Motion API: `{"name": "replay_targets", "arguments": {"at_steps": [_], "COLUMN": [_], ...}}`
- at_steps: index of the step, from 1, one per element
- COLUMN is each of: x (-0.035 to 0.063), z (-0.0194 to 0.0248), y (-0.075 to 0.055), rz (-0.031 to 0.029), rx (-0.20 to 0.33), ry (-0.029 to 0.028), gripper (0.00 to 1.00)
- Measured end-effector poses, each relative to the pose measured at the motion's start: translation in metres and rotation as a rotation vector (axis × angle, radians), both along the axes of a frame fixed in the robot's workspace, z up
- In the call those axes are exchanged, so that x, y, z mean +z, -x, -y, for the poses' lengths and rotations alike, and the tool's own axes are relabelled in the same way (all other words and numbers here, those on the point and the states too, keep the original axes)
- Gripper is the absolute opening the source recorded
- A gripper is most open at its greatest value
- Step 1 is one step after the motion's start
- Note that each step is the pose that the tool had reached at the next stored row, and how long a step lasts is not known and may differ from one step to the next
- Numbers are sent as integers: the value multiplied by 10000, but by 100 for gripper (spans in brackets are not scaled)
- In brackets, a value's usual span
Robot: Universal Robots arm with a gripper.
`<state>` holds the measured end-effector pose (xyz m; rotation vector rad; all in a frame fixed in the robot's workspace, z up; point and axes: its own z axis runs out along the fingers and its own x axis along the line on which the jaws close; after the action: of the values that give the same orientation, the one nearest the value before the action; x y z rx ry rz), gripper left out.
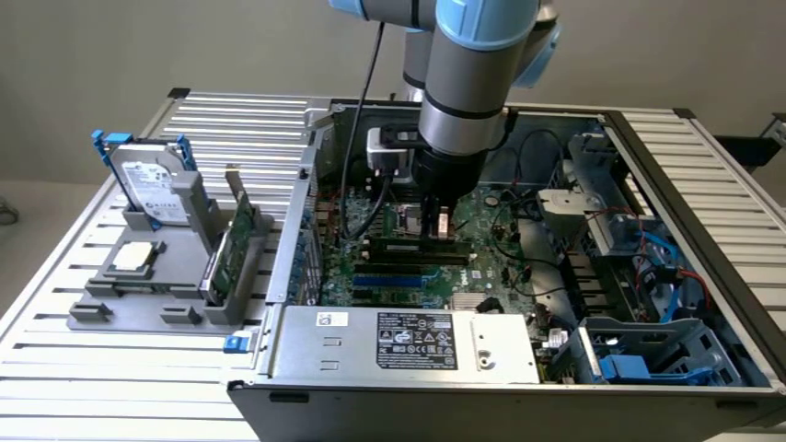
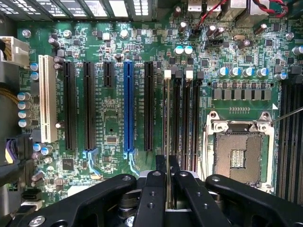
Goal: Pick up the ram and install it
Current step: 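Insert the ram into the slot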
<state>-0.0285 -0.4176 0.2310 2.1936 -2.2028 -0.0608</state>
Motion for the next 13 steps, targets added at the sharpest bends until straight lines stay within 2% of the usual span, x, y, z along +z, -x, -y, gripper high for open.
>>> {"name": "replay_targets", "arguments": {"at_steps": [13], "x": [-37], "z": [-22], "y": [1], "rz": [3], "rx": [24], "ry": [0], "gripper": [14]}}
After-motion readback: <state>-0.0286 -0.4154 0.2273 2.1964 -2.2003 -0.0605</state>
